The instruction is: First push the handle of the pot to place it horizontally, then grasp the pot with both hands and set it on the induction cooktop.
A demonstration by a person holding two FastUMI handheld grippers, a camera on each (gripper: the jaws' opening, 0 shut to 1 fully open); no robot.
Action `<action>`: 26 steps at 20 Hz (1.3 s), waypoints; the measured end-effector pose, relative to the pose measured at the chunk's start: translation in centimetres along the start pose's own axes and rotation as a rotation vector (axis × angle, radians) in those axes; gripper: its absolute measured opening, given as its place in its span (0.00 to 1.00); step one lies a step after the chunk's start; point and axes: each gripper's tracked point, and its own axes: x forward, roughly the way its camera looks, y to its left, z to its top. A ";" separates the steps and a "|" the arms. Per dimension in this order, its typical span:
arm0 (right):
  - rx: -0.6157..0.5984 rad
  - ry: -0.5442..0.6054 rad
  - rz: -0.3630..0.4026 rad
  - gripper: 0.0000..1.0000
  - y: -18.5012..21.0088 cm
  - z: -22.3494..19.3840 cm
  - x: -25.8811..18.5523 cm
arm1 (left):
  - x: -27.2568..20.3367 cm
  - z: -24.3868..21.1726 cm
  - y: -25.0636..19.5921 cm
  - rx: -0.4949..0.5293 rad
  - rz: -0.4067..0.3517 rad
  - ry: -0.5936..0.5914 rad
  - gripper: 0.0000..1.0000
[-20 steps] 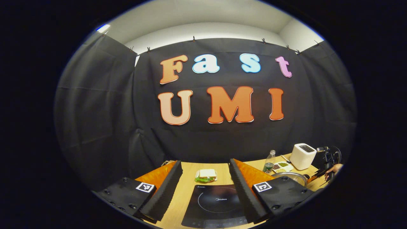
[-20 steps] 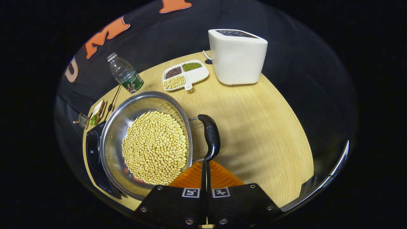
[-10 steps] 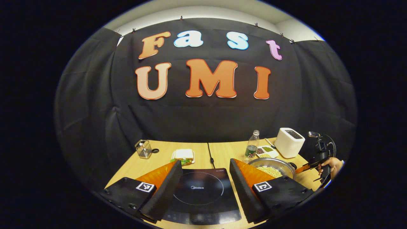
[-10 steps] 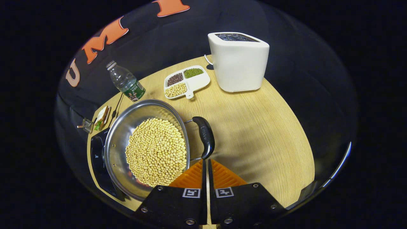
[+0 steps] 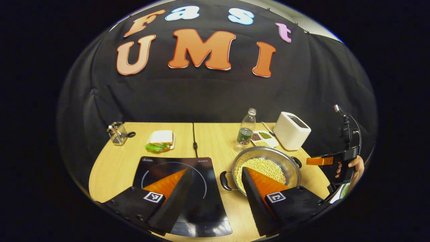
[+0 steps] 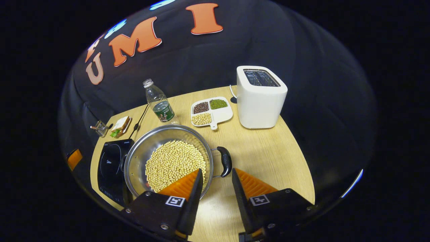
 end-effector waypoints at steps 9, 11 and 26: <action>-0.016 0.028 -0.011 0.82 -0.5 -0.7 1.8 | 9.0 -7.0 -3.3 -0.086 -0.077 0.271 0.94; -0.030 0.037 -0.024 0.82 -0.8 -1.0 2.4 | 10.5 -8.3 -3.1 -0.109 -0.071 0.312 0.95; -0.109 0.101 -0.156 0.83 -0.2 -3.8 7.9 | 15.9 -10.1 -4.4 0.012 -0.032 0.271 0.95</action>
